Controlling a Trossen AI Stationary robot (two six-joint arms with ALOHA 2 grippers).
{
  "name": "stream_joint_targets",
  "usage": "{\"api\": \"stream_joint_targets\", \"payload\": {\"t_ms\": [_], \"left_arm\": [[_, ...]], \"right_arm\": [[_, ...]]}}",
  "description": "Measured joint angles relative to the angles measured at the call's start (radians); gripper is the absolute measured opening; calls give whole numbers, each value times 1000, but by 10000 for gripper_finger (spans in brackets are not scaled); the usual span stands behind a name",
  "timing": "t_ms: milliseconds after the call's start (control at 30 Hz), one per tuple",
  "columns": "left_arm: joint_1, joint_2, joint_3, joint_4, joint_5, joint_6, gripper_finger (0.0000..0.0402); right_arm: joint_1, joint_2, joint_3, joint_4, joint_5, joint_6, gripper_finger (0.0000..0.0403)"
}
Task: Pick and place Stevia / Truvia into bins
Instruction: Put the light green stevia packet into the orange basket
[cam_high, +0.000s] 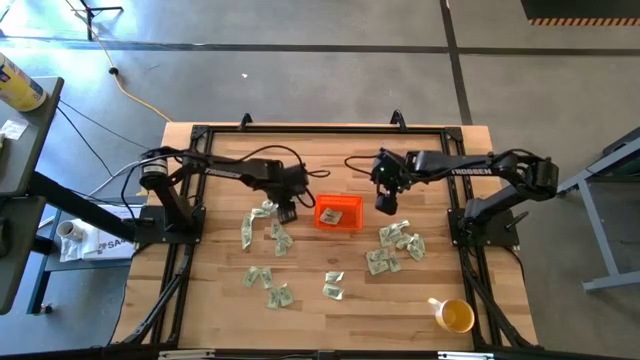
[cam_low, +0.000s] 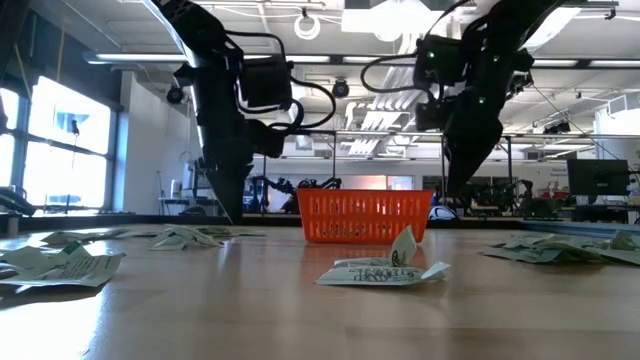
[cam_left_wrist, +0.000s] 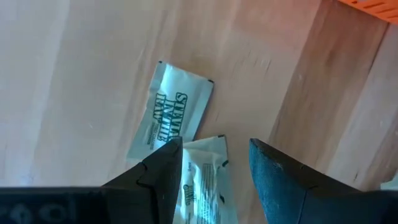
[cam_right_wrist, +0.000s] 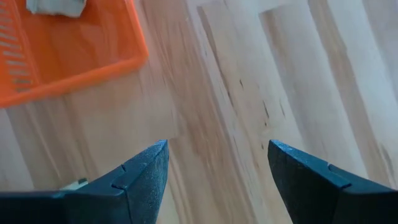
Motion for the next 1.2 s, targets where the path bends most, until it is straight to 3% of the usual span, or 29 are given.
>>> {"api": "stream_joint_targets", "payload": {"t_ms": [200, 467, 667, 1200], "left_arm": [[62, -2, 0, 5, 80, 27, 218], [170, -2, 0, 31, 166, 256, 218], [173, 2, 0, 70, 233, 385, 218], [94, 69, 4, 110, 148, 376, 218]], "right_arm": [[17, 0, 0, 23, 34, 11, 264], [17, 0, 0, 23, 70, 33, 264], [17, 0, 0, 26, 106, 39, 264], [17, 0, 0, 31, 141, 84, 263]]}}
